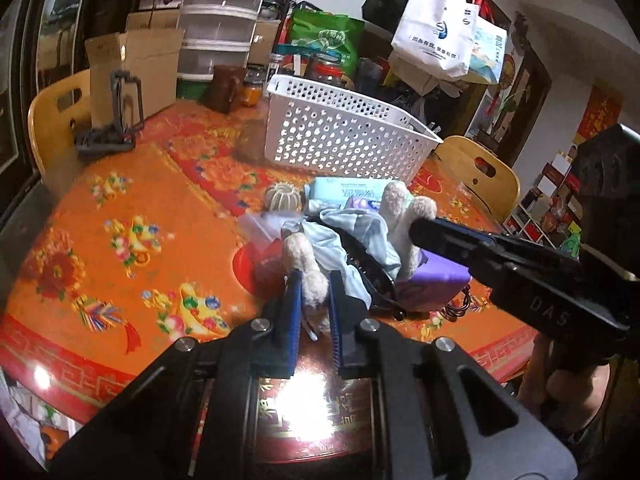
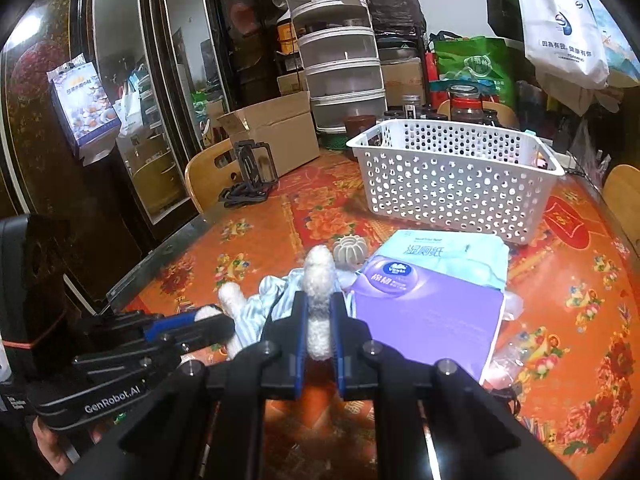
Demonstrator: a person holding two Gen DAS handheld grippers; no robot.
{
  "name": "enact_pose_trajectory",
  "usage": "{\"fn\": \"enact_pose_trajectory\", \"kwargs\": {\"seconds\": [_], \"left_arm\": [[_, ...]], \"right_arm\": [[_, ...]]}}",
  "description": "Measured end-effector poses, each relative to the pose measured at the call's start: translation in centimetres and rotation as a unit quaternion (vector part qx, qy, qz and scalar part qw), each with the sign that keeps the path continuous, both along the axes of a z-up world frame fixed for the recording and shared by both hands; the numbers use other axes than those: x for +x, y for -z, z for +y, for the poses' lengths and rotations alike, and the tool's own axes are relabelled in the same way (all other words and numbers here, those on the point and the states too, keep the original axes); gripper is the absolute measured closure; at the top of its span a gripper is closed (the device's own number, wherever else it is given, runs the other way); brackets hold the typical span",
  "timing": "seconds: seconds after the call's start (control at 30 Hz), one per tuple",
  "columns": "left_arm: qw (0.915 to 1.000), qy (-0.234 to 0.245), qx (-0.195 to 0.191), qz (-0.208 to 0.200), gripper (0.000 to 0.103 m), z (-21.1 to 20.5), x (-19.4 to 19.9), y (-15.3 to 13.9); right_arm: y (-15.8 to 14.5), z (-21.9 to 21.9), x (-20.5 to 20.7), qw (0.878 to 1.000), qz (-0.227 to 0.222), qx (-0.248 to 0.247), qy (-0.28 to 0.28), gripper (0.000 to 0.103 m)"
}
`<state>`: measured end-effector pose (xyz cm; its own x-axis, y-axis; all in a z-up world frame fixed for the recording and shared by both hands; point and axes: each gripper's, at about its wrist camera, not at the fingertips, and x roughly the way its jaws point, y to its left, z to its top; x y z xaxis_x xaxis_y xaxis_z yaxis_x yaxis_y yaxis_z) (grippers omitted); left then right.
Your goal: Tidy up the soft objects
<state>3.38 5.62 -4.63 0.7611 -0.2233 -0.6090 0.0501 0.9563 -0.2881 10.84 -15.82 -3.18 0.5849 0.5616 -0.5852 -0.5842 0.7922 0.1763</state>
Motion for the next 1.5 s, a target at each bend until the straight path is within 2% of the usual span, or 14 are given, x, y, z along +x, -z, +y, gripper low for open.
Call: {"fn": "enact_pose_trajectory", "kwargs": {"seconds": [0.2,0.43,0.7,0.93,1.23,1.5], "left_arm": [[0.9995,0.003,0.024,-0.018,0.092,-0.8,-0.4,-2.0],[0.9976,0.001,0.053,-0.044,0.092,-1.3,-0.4,-5.1],[0.9937,0.022,0.085,-0.069,0.092,-3.3,1.7,-8.5],[0.9902,0.045,0.096,-0.090,0.092,-5.9,5.0,-11.2],[0.9881,0.064,0.099,-0.098,0.092,-9.1,10.2,-13.2],[0.9881,0.067,0.104,-0.090,0.092,-10.8,15.9,-14.5]], "right_arm": [[-0.6,-0.2,-0.1,1.000,-0.007,0.004,0.000,0.093],[-2.5,-0.4,-0.1,0.999,-0.031,0.010,-0.005,0.093],[-4.9,-1.7,0.5,0.998,-0.060,0.012,0.018,0.093],[-6.3,-3.9,1.9,0.996,-0.074,0.008,0.048,0.094],[-7.4,-6.2,4.9,0.993,-0.080,-0.003,0.083,0.094],[-8.4,-7.4,8.0,0.991,-0.077,-0.008,0.108,0.094]]}}
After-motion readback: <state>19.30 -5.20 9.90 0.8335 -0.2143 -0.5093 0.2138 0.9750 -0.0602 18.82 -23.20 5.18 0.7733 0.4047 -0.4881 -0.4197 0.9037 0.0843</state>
